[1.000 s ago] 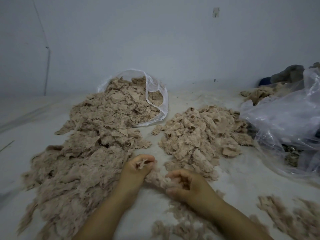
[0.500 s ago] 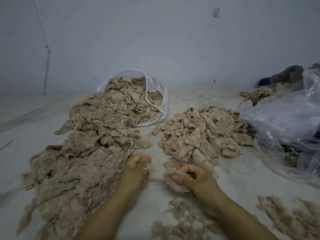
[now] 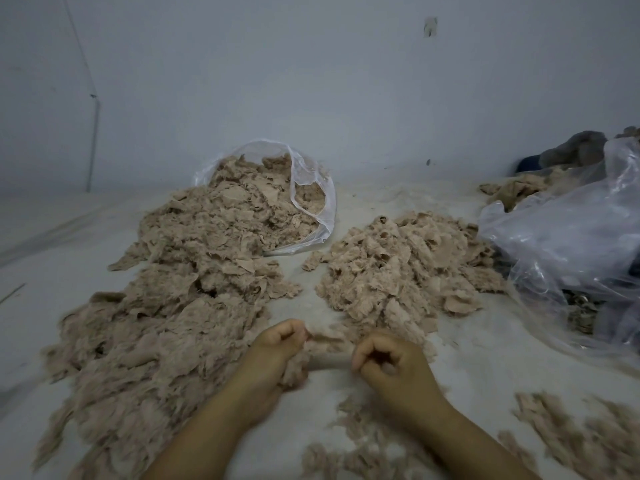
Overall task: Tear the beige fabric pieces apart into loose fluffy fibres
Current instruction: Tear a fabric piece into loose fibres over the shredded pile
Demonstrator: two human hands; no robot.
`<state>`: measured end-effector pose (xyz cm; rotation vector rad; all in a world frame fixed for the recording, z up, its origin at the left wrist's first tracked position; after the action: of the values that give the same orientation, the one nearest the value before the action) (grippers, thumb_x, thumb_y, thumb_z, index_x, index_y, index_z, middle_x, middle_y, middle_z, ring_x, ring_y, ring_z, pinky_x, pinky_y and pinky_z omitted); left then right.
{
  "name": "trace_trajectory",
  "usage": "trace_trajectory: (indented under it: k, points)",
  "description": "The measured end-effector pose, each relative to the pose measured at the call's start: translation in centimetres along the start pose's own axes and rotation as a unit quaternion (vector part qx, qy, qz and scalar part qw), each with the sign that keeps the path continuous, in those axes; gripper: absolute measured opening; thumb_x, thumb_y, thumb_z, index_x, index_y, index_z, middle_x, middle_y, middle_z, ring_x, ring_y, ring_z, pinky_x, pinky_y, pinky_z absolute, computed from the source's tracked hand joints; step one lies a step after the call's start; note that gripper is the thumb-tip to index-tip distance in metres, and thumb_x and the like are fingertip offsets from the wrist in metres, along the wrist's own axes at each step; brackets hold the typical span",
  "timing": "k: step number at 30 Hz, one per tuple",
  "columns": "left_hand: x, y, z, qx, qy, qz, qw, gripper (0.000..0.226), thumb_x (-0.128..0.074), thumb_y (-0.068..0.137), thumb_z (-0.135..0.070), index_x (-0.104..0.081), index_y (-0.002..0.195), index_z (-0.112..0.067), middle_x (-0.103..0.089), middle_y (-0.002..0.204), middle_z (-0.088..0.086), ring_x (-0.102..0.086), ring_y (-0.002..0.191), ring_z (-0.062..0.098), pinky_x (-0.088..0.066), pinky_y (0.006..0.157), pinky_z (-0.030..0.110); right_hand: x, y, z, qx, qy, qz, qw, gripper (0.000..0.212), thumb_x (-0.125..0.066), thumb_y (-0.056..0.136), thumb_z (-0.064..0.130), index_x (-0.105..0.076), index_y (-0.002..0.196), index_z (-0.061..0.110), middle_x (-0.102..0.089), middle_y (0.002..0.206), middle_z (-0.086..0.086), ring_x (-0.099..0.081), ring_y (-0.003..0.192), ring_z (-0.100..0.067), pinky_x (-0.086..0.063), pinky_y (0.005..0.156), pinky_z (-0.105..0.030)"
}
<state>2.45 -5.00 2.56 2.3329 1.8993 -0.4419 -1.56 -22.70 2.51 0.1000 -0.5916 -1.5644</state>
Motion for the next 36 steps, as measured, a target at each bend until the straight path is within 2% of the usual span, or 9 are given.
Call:
trace_trajectory:
  k: [4,6,10,16,21,23,26,32,36]
  points:
    - [-0.6,-0.5,-0.2,-0.03,0.073,0.055,0.995,0.013,-0.061,0.079,-0.023,-0.061,0.069,-0.015,-0.051,0.057,0.005,-0.041,0.041,0.011,-0.033,0.037,0.016,0.0,0.4,0.1,-0.138,0.145,0.004,0.98,0.008,-0.066,0.085,0.02,-0.062,0.092,0.02,-0.063,0.079,0.005,-0.058,0.068,-0.007,-0.047,0.06,-0.025]
    - [-1.0,-0.8,-0.2,-0.039,0.11,0.078,0.99,0.012,-0.064,0.077,-0.025,-0.062,0.067,-0.018,-0.055,0.056,0.0,-0.045,0.042,0.008,-0.034,0.038,0.016,-0.2,0.2,0.0,-0.179,0.18,0.051,0.966,0.031,-0.07,0.077,0.035,-0.06,0.102,0.02,-0.066,0.082,-0.001,-0.063,0.07,-0.012,-0.052,0.059,-0.028]
    - [-1.1,-1.0,-0.1,-0.032,0.128,0.101,0.986,0.015,-0.076,0.067,-0.026,-0.063,0.073,-0.02,-0.059,0.059,-0.001,-0.047,0.042,0.009,-0.035,0.037,0.016,-0.1,0.4,-0.3,-0.173,0.215,0.005,0.961,0.009,-0.068,0.085,0.014,-0.06,0.085,0.009,-0.059,0.057,-0.007,-0.055,0.049,-0.015,-0.046,0.047,-0.024]
    - [-0.9,-1.2,-0.2,-0.011,0.153,0.143,0.978,0.036,-0.088,0.059,-0.016,-0.074,0.093,-0.016,-0.073,0.096,0.009,-0.07,0.082,0.018,-0.053,0.066,0.022,-0.1,0.5,-0.5,-0.189,0.243,-0.014,0.951,0.012,-0.065,0.085,0.017,-0.059,0.078,0.009,-0.059,0.054,-0.009,-0.053,0.043,-0.014,-0.042,0.041,-0.023]
    - [-0.9,-1.1,-0.3,0.027,0.127,0.115,0.985,0.008,-0.075,0.066,-0.021,-0.074,0.068,-0.013,-0.063,0.059,0.002,-0.053,0.042,0.007,-0.04,0.04,0.015,0.2,0.8,-0.5,-0.181,0.242,-0.076,0.95,0.01,-0.064,0.086,0.012,-0.063,0.077,0.008,-0.055,0.05,-0.004,-0.046,0.039,-0.009,-0.037,0.037,-0.018]
    - [-0.7,-0.8,-0.3,0.035,0.106,0.088,0.99,0.013,-0.069,0.069,-0.024,-0.071,0.067,-0.011,-0.056,0.054,0.001,-0.044,0.038,0.007,-0.035,0.038,0.017,0.7,1.4,-0.2,-0.158,0.311,-0.118,0.93,0.004,-0.058,0.09,0.009,-0.061,0.089,0.006,-0.065,0.063,-0.005,-0.059,0.051,-0.009,-0.047,0.046,-0.018]
    - [-0.6,-0.5,-0.2,0.047,0.022,0.056,0.997,0.026,-0.064,0.076,-0.026,-0.066,0.081,-0.001,-0.052,0.056,0.004,-0.042,0.042,0.01,-0.034,0.038,0.018,1.3,1.9,-0.2,-0.157,0.484,-0.134,0.85,0.036,-0.052,0.092,0.007,-0.048,0.127,0.014,-0.068,0.113,-0.013,-0.07,0.097,-0.02,-0.057,0.08,-0.027]
    - [-0.6,0.0,-0.5,0.064,-0.123,0.05,0.989,0.044,-0.063,0.071,-0.016,-0.064,0.109,0.005,-0.07,0.094,0.019,-0.07,0.078,0.028,-0.059,0.064,0.035,-1.0,0.1,0.1,-0.221,0.209,0.047,0.951,0.059,-0.071,0.061,0.049,-0.056,0.106,0.013,-0.065,0.091,-0.014,-0.063,0.068,-0.017,-0.054,0.057,-0.029]
    - [-1.0,-0.2,0.0,0.072,-0.127,0.107,0.984,0.054,-0.056,0.071,-0.001,-0.052,0.125,-0.002,-0.064,0.117,0.023,-0.059,0.111,0.038,-0.05,0.082,0.043,-1.3,0.1,-0.3,-0.204,0.12,0.067,0.969,0.049,-0.084,0.067,0.032,-0.053,0.103,0.021,-0.064,0.088,-0.004,-0.061,0.067,-0.014,-0.054,0.062,-0.029]
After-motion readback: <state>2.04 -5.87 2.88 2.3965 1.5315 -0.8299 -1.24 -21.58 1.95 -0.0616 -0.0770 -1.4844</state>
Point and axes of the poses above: each hand's wrist, its own y-axis towards the middle knuckle, its own x-axis out of the back of the hand, z = x × y, the point moved 1 cm from there along y, towards the middle knuckle
